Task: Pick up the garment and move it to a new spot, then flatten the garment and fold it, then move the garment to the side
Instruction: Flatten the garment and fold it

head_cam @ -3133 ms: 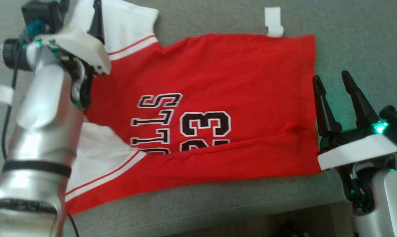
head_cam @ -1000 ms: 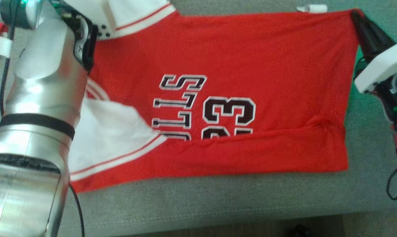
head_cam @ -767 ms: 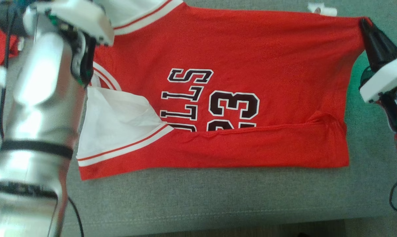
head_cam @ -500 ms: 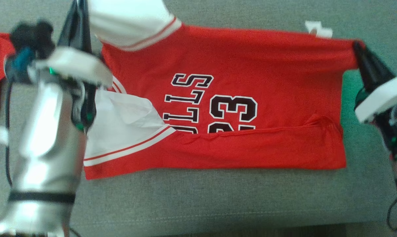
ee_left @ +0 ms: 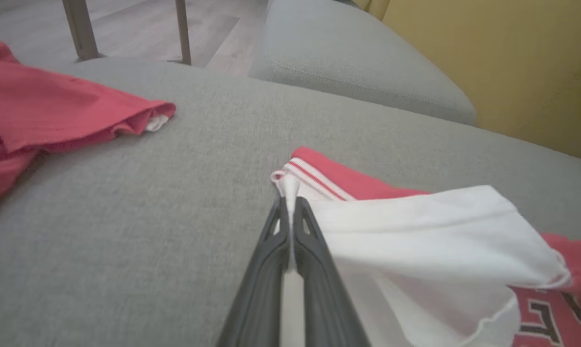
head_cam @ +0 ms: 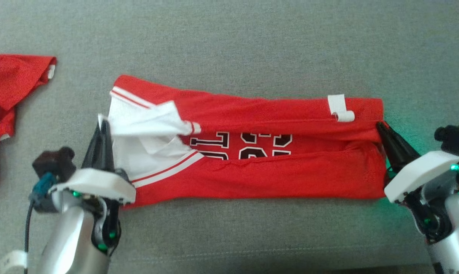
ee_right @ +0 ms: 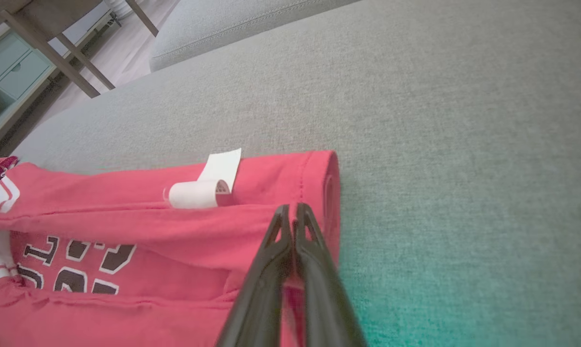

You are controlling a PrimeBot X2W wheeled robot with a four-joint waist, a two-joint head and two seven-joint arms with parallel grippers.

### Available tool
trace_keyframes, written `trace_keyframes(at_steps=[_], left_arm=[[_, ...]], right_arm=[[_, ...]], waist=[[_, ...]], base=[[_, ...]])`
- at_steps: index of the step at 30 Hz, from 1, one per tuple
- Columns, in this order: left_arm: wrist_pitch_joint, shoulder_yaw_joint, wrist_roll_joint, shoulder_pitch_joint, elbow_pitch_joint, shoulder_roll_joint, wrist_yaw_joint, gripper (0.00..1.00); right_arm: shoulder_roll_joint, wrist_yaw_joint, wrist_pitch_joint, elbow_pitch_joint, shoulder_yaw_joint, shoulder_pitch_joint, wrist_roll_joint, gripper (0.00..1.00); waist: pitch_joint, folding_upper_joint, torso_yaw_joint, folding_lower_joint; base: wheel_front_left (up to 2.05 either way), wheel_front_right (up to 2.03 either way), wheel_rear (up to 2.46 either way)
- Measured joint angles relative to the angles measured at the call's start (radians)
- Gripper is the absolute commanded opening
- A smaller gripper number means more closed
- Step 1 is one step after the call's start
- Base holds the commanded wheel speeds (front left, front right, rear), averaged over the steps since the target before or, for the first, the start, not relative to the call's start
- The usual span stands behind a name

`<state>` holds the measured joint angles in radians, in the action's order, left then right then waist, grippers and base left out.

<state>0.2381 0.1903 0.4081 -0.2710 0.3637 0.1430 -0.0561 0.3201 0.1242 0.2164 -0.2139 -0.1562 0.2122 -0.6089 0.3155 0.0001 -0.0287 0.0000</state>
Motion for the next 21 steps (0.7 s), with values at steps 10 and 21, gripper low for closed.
trace_keyframes(at_steps=[10,21], left_arm=[[-0.019,-0.003,0.041,0.06,0.075,-0.023,-0.007,1.0],[0.011,0.008,-0.15,0.161,-0.142,0.004,-0.113,1.0]], right_arm=[[-0.025,0.0,-0.028,-0.016,0.003,-0.053,0.032,1.0],[-0.107,0.0,-0.19,0.156,0.087,-0.174,0.239,1.0]], waist=[[-0.042,0.0,0.005,0.0],[-0.101,0.0,-0.004,0.0]], base=[[0.0,0.0,0.0],[0.0,0.0,0.0]])
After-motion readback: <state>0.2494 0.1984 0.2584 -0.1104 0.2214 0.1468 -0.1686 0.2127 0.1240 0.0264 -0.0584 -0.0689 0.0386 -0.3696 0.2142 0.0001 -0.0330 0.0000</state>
